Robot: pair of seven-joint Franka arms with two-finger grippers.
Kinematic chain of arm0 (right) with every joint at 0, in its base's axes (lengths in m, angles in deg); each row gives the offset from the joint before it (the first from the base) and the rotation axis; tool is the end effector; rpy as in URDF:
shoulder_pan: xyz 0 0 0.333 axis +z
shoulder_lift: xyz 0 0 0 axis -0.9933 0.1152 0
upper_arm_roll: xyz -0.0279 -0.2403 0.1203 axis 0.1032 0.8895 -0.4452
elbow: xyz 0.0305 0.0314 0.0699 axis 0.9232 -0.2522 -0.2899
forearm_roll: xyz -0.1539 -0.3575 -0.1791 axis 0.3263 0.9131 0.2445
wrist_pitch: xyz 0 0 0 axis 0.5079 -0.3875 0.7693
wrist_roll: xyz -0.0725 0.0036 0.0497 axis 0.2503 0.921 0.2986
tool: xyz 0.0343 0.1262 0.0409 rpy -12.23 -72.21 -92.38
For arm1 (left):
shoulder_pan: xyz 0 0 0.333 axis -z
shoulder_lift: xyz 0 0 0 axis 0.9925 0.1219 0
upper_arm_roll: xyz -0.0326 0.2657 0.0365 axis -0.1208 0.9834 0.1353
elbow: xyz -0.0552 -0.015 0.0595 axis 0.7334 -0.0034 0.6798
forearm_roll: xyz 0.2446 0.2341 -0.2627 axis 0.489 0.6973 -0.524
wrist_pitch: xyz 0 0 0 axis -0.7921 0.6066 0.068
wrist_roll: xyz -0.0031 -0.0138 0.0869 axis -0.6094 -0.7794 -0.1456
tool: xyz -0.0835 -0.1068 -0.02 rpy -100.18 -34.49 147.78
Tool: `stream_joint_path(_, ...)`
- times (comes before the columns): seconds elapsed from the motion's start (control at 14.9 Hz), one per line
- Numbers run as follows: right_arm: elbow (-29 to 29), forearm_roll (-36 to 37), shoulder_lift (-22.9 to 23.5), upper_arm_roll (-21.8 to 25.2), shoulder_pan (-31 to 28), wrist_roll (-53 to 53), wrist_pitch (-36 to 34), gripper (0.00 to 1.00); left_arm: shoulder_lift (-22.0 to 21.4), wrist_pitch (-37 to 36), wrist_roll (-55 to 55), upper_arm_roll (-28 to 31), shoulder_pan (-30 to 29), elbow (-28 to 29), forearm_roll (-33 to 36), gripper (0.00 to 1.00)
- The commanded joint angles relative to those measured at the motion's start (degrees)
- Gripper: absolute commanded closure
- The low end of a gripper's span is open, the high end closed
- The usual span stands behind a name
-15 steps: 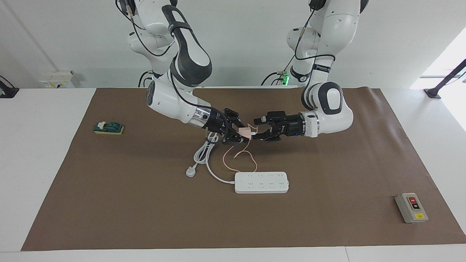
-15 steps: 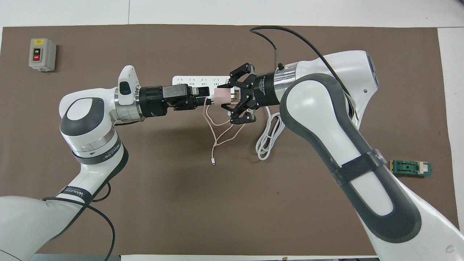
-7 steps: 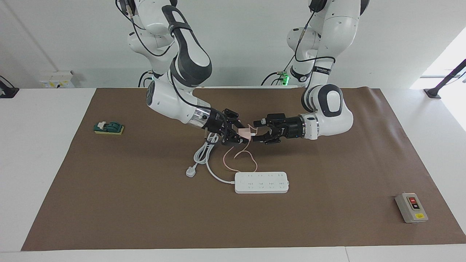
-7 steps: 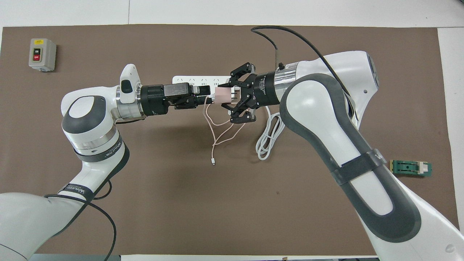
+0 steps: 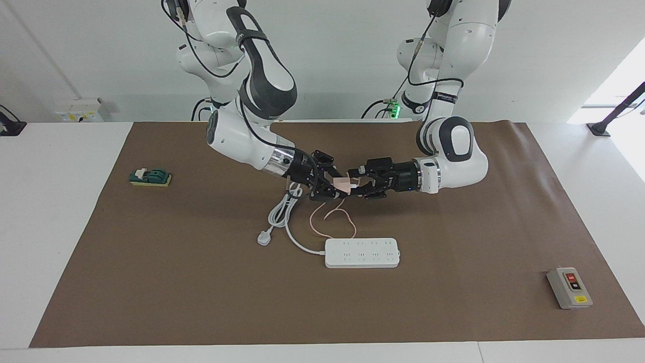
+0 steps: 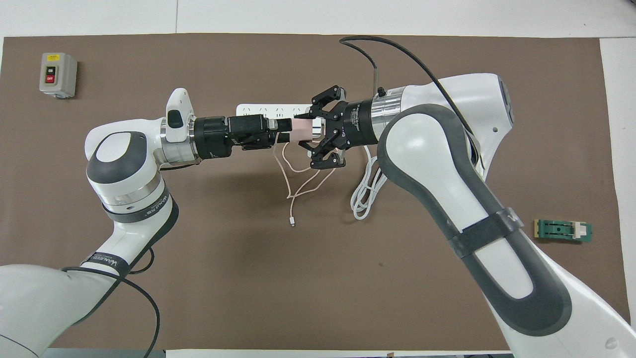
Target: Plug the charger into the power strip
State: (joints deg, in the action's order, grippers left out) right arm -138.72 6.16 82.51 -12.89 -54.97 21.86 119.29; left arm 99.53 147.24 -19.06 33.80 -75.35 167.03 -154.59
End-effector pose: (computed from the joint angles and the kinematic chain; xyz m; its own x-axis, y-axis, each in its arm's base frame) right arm 0.6285 0.3258 0.3681 0.0142 -0.5966 -0.8024 -0.9984 0.0361 -0.0445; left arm 0.5892 -0.2872 0.3128 0.9997 0.0173 0.0167 -0.0160 -0.0421 0.9990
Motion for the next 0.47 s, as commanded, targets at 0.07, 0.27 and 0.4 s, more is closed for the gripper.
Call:
stream_joint_path(0.07,-1.1,-1.12,-0.84,0.15,0.33,0.96,1.03,1.0,0.54,1.03,0.46,-0.05,0.26,-0.67,0.72,0.25)
stream_joint_path(0.27,-1.1,-1.21,-0.84,0.15,0.33,0.96,1.03,1.0,0.54,1.12,0.37,0.04,0.18,-0.84,1.24,0.55)
stream_joint_path(0.4,-1.1,-1.21,-0.84,0.15,0.33,0.96,1.03,1.0,0.71,0.6,0.37,0.04,-0.17,-1.28,3.17,0.88)
